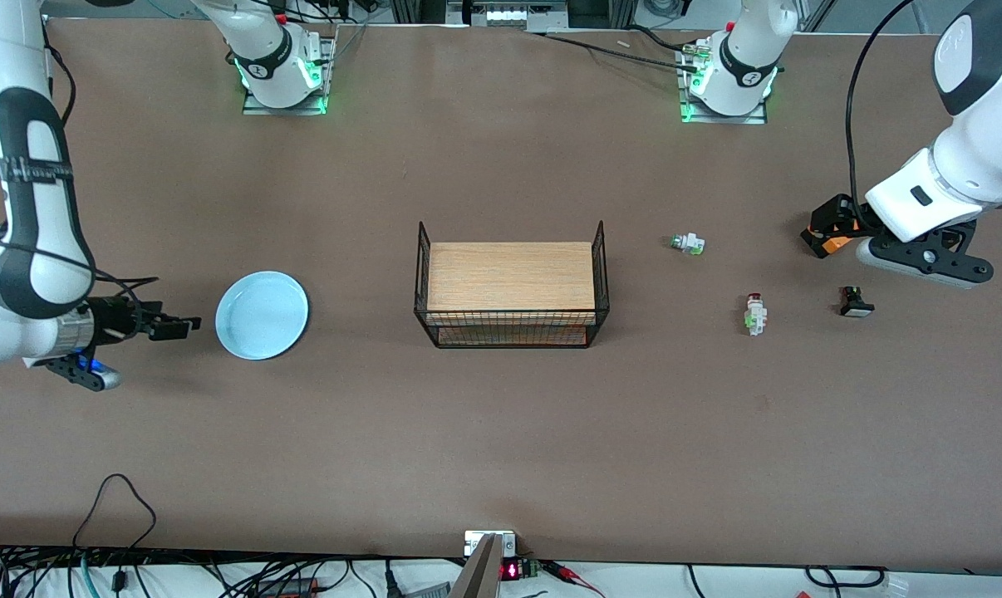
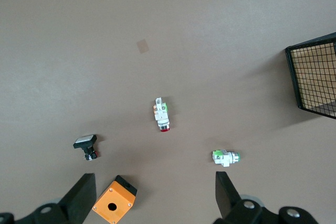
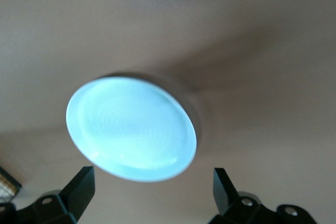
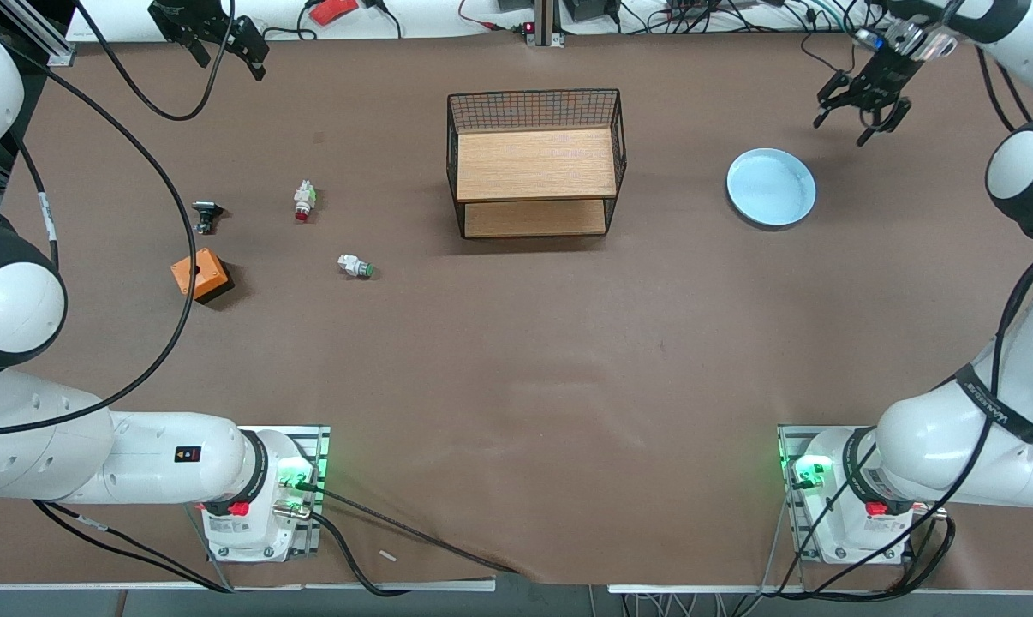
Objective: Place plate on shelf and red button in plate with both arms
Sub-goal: 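Lower the right gripper to the plate rim and close on it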
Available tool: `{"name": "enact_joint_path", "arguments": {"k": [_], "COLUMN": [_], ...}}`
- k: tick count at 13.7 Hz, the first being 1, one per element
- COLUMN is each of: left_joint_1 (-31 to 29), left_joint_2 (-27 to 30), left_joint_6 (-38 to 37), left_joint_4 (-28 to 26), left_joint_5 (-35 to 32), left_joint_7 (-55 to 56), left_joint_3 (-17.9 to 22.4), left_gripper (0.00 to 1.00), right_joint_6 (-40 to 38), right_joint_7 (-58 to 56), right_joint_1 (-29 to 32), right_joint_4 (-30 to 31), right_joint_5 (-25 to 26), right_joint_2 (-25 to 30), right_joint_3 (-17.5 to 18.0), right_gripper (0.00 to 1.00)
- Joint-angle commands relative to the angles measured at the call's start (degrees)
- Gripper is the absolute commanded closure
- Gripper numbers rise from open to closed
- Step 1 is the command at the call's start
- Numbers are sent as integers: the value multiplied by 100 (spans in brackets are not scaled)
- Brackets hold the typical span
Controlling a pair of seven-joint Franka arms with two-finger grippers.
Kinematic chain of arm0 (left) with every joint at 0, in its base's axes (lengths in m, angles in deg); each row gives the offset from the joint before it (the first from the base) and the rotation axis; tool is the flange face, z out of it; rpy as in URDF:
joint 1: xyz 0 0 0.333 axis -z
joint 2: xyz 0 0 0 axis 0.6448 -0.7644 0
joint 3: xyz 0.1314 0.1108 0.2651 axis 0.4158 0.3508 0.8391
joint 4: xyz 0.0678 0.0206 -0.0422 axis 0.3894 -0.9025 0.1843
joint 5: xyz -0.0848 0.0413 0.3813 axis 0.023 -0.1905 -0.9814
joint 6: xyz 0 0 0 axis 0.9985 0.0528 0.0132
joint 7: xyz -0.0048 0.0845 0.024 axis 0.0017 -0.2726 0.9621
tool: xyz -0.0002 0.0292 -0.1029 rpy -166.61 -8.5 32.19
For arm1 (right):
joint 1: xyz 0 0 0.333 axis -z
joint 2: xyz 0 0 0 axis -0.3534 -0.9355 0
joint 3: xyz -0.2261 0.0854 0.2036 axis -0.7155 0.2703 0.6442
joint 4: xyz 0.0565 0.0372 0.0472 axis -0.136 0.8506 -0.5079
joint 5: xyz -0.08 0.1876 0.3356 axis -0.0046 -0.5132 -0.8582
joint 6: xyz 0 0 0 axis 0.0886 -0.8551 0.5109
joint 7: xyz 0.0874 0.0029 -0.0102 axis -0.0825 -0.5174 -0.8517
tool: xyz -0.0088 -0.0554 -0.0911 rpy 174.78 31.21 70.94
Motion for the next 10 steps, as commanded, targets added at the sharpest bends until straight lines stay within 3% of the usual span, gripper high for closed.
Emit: {"name": "enact_joint_path", "arguments": {"k": [1, 6, 10], "left_joint_1": [7, 7, 7], "left_joint_2": [-12, -12, -12], "left_joint_6": [-66, -75, -84], "left_joint_4": [107, 107, 107], "left_joint_5": [-102, -102, -102], "left_joint_7": [-118, -118, -118], "left_joint_3": [7, 7, 7], "left_gripper": [0, 0, 0], "right_joint_6": [132, 369, 764], "right_joint_7": [-26, 44, 61], "right_joint_1": [62, -211, -273], "right_joint_4": [-133, -72, 121], "right_joint_5": [-152, 103, -37], "right_joint_2": [-309, -433, -512], "right_joint_3": [53, 62, 79], "right_gripper": [0, 0, 0]}}
